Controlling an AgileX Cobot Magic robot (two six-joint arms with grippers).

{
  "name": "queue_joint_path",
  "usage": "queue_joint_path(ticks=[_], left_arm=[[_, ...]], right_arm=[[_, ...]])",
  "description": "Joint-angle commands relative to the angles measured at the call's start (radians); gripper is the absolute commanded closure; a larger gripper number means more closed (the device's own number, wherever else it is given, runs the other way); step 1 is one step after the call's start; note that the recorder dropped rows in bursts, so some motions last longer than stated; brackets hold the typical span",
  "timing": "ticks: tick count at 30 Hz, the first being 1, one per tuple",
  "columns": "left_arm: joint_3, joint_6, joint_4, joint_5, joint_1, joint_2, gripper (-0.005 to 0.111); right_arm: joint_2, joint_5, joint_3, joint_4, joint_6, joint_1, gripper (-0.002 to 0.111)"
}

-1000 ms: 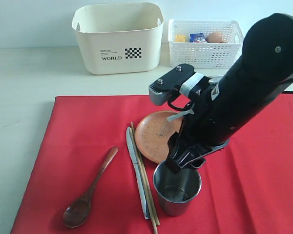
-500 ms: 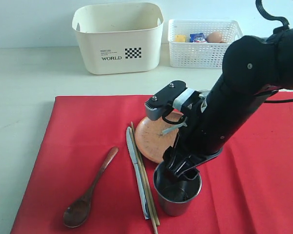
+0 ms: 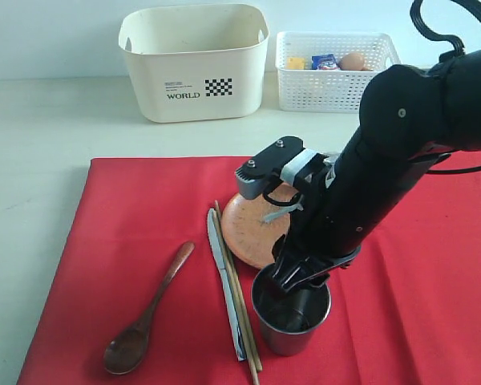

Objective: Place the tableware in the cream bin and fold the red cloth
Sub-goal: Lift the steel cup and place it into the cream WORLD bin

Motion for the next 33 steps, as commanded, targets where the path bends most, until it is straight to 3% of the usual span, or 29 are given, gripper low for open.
queue_joint_path(ticks=[1, 10, 24, 33], left_arm=[[0.003, -0.003, -0.012, -0.002, -0.008, -0.007, 0.106], [0.003, -0.003, -0.012, -0.002, -0.008, -0.007, 0.106], [0.003, -0.003, -0.012, -0.002, -0.008, -0.007, 0.106], [0.003, -0.003, -0.012, -0.002, -0.008, -0.007, 0.106]], right_arm=[[0.001, 0.004, 0.002, -0.038, 0.0, 0.003, 0.082], [-0.004, 0.104, -0.052, -0.062, 0.066, 0.003, 0.108], [-0.09, 0.169, -0.212, -0.15, 0.107, 0.001, 0.108], [-0.089, 0.111, -0.357, -0.314, 0.202, 0.001, 0.108]])
